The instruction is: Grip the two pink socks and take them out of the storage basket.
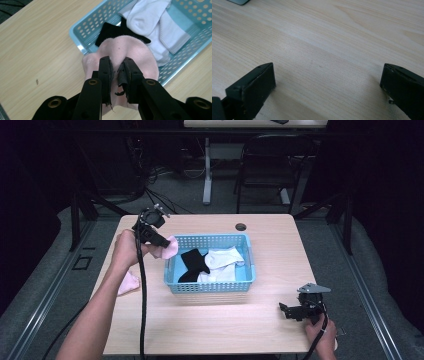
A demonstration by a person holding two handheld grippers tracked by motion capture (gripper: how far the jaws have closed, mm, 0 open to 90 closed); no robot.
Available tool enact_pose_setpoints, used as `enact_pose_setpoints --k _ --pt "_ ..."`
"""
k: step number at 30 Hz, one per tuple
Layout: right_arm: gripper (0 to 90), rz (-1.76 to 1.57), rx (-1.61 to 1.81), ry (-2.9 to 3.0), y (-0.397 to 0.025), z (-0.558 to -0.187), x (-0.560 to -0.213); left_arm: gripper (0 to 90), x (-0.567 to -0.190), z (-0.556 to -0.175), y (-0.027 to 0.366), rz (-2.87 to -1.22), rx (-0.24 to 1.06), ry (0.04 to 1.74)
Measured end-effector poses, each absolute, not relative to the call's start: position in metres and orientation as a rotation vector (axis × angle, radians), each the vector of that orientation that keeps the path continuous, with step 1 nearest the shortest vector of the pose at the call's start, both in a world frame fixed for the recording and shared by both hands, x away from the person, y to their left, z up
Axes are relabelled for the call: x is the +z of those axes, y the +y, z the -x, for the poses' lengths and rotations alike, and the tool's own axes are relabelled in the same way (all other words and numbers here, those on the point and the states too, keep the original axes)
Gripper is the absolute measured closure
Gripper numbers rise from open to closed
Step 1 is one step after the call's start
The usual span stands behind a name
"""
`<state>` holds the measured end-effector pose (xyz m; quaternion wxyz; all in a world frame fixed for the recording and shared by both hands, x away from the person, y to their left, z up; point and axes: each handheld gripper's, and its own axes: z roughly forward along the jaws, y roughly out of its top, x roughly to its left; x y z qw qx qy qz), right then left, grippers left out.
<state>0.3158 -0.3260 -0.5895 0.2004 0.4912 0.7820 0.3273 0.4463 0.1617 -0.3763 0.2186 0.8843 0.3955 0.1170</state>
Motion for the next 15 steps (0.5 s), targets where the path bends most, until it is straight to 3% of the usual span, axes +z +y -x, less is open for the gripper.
enact_pose_setpoints --k 15 --pt "0.0 -1.373 0.915 2.185 -0.326 -0.316 -0.590 78.2 -0.385 -0.433 0.217 -2.380 0.328 1.227"
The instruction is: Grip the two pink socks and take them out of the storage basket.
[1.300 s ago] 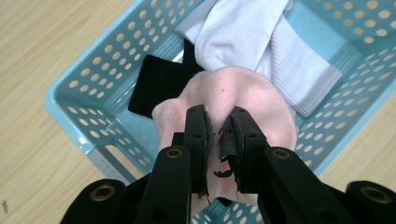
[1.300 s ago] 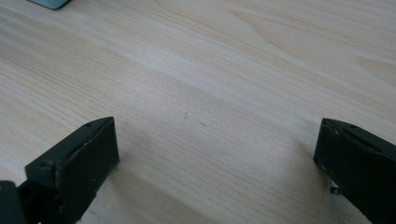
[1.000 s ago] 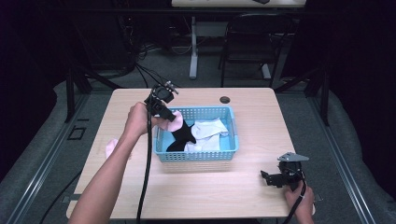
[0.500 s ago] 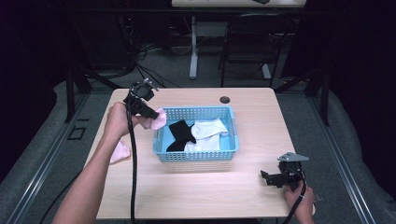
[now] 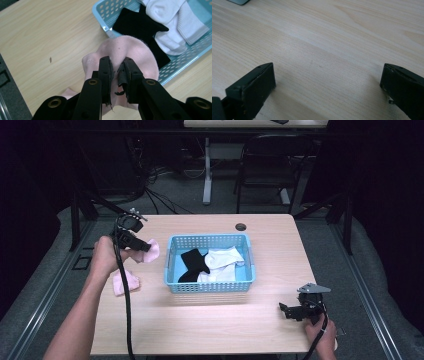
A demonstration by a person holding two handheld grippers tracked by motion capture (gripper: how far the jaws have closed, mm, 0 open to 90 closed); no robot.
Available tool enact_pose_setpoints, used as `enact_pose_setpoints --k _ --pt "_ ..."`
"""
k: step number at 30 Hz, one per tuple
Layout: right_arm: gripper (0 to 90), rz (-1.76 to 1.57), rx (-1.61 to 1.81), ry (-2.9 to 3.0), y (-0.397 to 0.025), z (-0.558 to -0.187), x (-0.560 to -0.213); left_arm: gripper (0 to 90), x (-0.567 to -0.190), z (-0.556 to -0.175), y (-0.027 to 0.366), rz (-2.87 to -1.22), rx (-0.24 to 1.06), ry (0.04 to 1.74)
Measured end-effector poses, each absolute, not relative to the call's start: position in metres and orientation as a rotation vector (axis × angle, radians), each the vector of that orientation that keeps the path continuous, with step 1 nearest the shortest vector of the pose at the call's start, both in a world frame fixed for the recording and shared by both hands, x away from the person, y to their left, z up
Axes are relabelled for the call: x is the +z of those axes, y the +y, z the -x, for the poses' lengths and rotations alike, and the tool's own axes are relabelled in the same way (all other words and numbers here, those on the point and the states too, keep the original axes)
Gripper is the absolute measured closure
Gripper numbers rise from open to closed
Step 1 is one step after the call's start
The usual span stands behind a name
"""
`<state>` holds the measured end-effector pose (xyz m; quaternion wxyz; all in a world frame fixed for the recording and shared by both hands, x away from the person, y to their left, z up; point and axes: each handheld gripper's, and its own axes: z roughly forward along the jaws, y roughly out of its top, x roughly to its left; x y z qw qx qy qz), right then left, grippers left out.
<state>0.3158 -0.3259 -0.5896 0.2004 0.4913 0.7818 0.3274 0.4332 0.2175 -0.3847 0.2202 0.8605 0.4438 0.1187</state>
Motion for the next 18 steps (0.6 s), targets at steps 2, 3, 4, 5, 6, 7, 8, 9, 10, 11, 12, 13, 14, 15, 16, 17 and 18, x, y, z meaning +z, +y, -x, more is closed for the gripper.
enact_pose_setpoints --k 2,3,4,5,6,7,8,9,10,11,12,13,14,15,16,17,18 --pt "0.0 -1.373 0.914 2.186 -0.326 -0.316 -0.590 78.2 -0.389 -0.432 0.225 -2.374 0.330 1.251" --pt "0.0 -1.373 0.915 2.185 -0.326 -0.316 -0.590 78.2 -0.393 -0.431 0.232 -2.363 0.323 1.269" --pt "0.0 -1.373 0.915 2.185 -0.326 -0.316 -0.590 78.2 -0.393 -0.431 0.232 -2.363 0.323 1.269" --pt "0.0 -1.373 0.914 2.184 -0.326 -0.316 -0.590 78.3 -0.396 -0.430 0.236 -2.357 0.316 1.283" --pt "0.0 -1.373 0.915 2.185 -0.326 -0.316 -0.590 78.2 -0.404 -0.429 0.242 -2.358 0.305 1.309" --pt "0.0 -1.372 0.914 2.186 -0.326 -0.316 -0.590 78.2 -0.408 -0.429 0.245 -2.365 0.305 1.320" --pt "0.0 -1.372 0.914 2.186 -0.326 -0.316 -0.590 78.2 -0.408 -0.429 0.245 -2.365 0.305 1.320" --pt "0.0 -1.373 0.915 2.185 -0.326 -0.316 -0.590 78.2 -0.412 -0.429 0.248 -2.360 0.299 1.333" --pt "0.0 -1.373 0.914 2.185 -0.326 -0.316 -0.590 78.2 -0.417 -0.429 0.252 -2.351 0.284 1.344" --pt "0.0 -1.373 0.915 2.184 -0.326 -0.316 -0.590 78.2 -0.426 -0.429 0.257 -2.345 0.269 1.367" --pt "0.0 -1.373 0.914 2.185 -0.326 -0.316 -0.590 78.1 -0.431 -0.429 0.259 -2.345 0.256 1.375" --pt "0.0 -1.373 0.915 2.185 -0.326 -0.316 -0.590 78.1 -0.437 -0.429 0.260 -2.348 0.250 1.389" --pt "0.0 -1.373 0.915 2.185 -0.326 -0.316 -0.590 78.0 -0.437 -0.429 0.260 -2.348 0.250 1.389" --pt "0.0 -1.373 0.914 2.184 -0.326 -0.316 -0.590 77.9 -0.444 -0.429 0.263 -2.345 0.232 1.399" --pt "0.0 -1.373 0.914 2.184 -0.326 -0.316 -0.590 77.9 -0.448 -0.429 0.264 -2.342 0.224 1.406" --pt "0.0 -1.373 0.915 2.184 -0.326 -0.316 -0.590 77.9 -0.458 -0.429 0.267 -2.334 0.199 1.428" --pt "0.0 -1.373 0.914 2.185 -0.326 -0.316 -0.590 77.9 -0.463 -0.429 0.268 -2.337 0.190 1.435"
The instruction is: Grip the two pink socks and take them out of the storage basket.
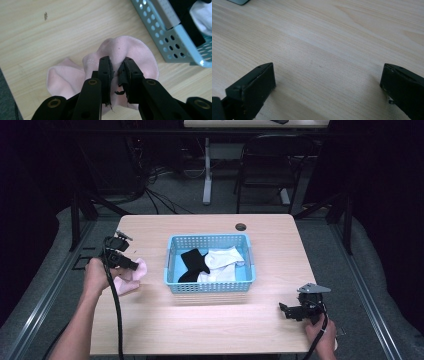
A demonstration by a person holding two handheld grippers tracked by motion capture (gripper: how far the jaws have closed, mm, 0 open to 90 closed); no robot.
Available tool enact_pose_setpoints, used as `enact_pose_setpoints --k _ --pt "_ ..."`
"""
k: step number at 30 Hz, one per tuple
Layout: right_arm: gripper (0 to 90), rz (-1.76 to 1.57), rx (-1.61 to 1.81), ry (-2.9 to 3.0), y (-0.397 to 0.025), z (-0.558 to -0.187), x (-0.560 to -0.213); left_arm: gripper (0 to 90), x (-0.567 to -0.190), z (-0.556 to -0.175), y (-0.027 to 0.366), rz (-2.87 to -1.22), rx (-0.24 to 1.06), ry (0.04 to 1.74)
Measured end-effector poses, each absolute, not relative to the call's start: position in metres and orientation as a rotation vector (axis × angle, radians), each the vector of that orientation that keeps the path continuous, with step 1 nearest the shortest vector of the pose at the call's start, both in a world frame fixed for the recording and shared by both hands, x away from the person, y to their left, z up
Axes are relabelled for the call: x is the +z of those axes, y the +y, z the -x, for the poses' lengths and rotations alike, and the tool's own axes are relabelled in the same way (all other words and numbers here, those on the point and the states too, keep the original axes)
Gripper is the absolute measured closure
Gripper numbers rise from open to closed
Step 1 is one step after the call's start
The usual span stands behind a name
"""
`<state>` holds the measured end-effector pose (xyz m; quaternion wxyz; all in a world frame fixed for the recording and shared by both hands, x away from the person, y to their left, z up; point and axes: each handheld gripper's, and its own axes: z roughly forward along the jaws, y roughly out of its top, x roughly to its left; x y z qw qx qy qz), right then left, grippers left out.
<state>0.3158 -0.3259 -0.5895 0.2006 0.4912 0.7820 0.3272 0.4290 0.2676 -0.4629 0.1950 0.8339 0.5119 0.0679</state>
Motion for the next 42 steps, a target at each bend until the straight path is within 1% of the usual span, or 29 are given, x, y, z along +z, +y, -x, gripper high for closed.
enact_pose_setpoints --k 3,4,6,7,8,9,11,12,13,16,17,20,23,25,26,27,28,29,30,33,34,35,36,42 --pt "0.0 -1.373 0.914 2.184 -0.326 -0.316 -0.590 77.2 -0.473 -0.428 0.269 -2.341 0.167 1.444" --pt "0.0 -1.373 0.915 2.184 -0.326 -0.316 -0.590 76.2 -0.480 -0.427 0.269 -2.339 0.159 1.447" --pt "0.0 -1.373 0.915 2.184 -0.326 -0.316 -0.590 72.1 -0.483 -0.426 0.269 -2.339 0.143 1.446" --pt "0.0 -1.373 0.915 2.184 -0.326 -0.316 -0.590 72.1 -0.487 -0.424 0.269 -2.339 0.145 1.445" --pt "0.0 -1.373 0.915 2.184 -0.326 -0.316 -0.590 68.5 -0.489 -0.423 0.270 -2.340 0.143 1.446" --pt "0.0 -1.373 0.915 2.184 -0.326 -0.316 -0.590 60.6 -0.491 -0.421 0.271 -2.328 0.143 1.448" --pt "0.0 -1.373 0.914 2.184 -0.326 -0.316 -0.590 56.0 -0.491 -0.417 0.272 -2.317 0.155 1.449" --pt "0.0 -1.373 0.914 2.184 -0.326 -0.316 -0.590 51.6 -0.491 -0.417 0.272 -2.317 0.155 1.449" --pt "0.0 -1.373 0.915 2.184 -0.326 -0.316 -0.590 44.7 -0.490 -0.416 0.273 -2.313 0.166 1.461" --pt "0.0 -1.373 0.915 2.184 -0.326 -0.316 -0.590 35.9 -0.487 -0.410 0.277 -2.303 0.190 1.477" --pt "0.0 -1.373 0.915 2.184 -0.326 -0.316 -0.590 32.6 -0.484 -0.404 0.280 -2.287 0.219 1.486" --pt "0.0 -1.373 0.915 2.184 -0.326 -0.316 -0.590 31.0 -0.482 -0.394 0.283 -2.283 0.253 1.480" --pt "0.0 -1.373 0.914 2.184 -0.326 -0.316 -0.590 23.9 -0.484 -0.378 0.287 -2.270 0.295 1.481" --pt "0.0 -1.373 0.915 2.184 -0.326 -0.316 -0.590 19.4 -0.485 -0.374 0.288 -2.272 0.304 1.483" --pt "0.0 -1.373 0.915 2.184 -0.326 -0.316 -0.590 19.4 -0.486 -0.369 0.290 -2.269 0.317 1.489" --pt "0.0 -1.373 0.915 2.184 -0.326 -0.316 -0.590 15.7 -0.488 -0.365 0.292 -2.257 0.323 1.492" --pt "0.0 -1.373 0.915 2.184 -0.326 -0.316 -0.590 14.5 -0.490 -0.362 0.294 -2.246 0.327 1.497" --pt "0.0 -1.373 0.915 2.184 -0.326 -0.316 -0.590 14.1 -0.492 -0.358 0.296 -2.239 0.336 1.506" --pt "0.0 -1.373 0.915 2.185 -0.326 -0.316 -0.590 9.9 -0.495 -0.356 0.298 -2.234 0.341 1.512" --pt "0.0 -1.373 0.915 2.185 -0.326 -0.316 -0.590 5.1 -0.504 -0.348 0.302 -2.219 0.349 1.535" --pt "0.0 -1.373 0.915 2.185 -0.326 -0.316 -0.590 5.1 -0.509 -0.345 0.304 -2.212 0.365 1.547" --pt "0.0 -1.373 0.915 2.184 -0.326 -0.316 -0.590 1.9 -0.517 -0.340 0.307 -2.201 0.379 1.558" --pt "0.0 -1.373 0.915 2.184 -0.326 -0.316 -0.590 1.0 -0.517 -0.340 0.307 -2.201 0.379 1.558" --pt "0.0 -1.373 0.915 2.184 -0.326 -0.316 -0.590 0.0 -0.549 -0.323 0.317 -2.126 0.417 1.600"
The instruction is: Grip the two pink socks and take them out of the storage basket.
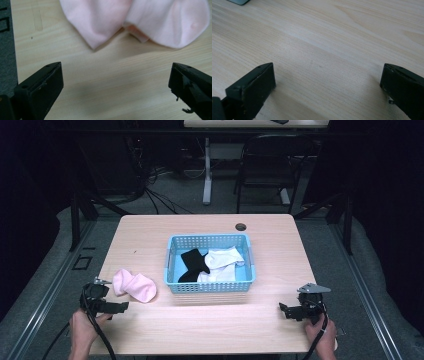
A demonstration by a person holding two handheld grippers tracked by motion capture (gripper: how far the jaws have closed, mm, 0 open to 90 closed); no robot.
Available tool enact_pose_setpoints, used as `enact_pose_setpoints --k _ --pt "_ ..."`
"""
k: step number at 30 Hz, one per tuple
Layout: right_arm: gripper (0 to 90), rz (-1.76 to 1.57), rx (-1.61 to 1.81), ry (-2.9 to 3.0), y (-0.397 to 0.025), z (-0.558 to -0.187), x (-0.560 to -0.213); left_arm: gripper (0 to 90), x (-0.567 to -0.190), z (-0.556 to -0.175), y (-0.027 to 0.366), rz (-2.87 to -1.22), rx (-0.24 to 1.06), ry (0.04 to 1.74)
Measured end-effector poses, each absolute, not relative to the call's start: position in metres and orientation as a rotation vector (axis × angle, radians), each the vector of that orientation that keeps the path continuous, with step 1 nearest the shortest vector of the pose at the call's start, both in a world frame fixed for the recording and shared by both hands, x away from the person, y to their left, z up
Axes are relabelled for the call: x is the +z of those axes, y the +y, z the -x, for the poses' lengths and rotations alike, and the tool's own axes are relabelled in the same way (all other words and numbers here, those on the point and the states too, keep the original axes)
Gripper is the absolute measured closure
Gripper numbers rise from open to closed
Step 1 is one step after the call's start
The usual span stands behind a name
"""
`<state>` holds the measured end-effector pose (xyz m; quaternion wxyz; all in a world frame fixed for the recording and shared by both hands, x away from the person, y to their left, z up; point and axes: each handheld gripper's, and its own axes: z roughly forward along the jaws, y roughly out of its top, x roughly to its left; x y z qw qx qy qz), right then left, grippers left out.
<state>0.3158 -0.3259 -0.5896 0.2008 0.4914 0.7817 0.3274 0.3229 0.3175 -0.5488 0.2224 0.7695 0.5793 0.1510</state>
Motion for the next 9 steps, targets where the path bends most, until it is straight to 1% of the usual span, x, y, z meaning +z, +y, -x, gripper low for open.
enact_pose_setpoints --k 7,9 --pt "0.0 -1.373 0.915 2.184 -0.326 -0.316 -0.590 0.0 -0.577 -0.310 0.323 -2.076 0.512 1.613" --pt "0.0 -1.373 0.915 2.184 -0.326 -0.316 -0.590 0.0 -0.582 -0.307 0.326 -2.029 0.527 1.600"
